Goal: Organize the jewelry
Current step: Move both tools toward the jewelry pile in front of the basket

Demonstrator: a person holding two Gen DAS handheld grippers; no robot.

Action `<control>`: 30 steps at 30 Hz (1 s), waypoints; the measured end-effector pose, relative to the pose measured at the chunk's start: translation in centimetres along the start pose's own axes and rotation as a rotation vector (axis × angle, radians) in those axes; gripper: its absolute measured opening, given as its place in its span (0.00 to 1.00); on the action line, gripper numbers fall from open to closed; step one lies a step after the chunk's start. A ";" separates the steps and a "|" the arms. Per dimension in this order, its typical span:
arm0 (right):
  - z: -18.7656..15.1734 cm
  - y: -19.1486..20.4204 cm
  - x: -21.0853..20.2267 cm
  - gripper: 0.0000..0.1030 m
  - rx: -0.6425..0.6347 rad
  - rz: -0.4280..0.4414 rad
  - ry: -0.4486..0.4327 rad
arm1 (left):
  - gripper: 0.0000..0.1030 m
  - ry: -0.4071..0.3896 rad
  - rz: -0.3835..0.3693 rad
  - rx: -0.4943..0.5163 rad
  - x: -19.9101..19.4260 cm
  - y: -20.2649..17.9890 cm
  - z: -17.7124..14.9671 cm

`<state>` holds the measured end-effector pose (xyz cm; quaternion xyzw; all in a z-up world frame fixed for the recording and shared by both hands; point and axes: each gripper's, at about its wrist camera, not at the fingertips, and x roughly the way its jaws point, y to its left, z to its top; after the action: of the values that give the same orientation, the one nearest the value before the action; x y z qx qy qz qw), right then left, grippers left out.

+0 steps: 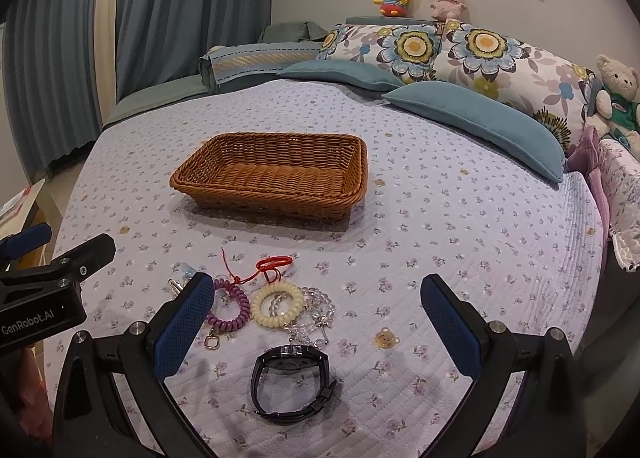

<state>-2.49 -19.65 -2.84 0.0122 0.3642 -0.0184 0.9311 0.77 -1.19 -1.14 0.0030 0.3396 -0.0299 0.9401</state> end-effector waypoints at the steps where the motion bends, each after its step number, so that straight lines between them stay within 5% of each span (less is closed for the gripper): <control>1: 0.0 0.0 0.0 1.00 0.001 0.001 0.002 | 0.99 0.001 -0.002 0.000 0.1 0.1 0.0; 30: -0.5 -1.0 1.0 1.00 -0.013 -0.049 0.024 | 0.99 0.025 -0.048 -0.009 1.3 1.3 -0.2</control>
<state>-2.10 -20.69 -3.92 -0.0024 0.3755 -0.0389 0.9260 1.72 0.03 -2.15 -0.0089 0.3515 -0.0508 0.9348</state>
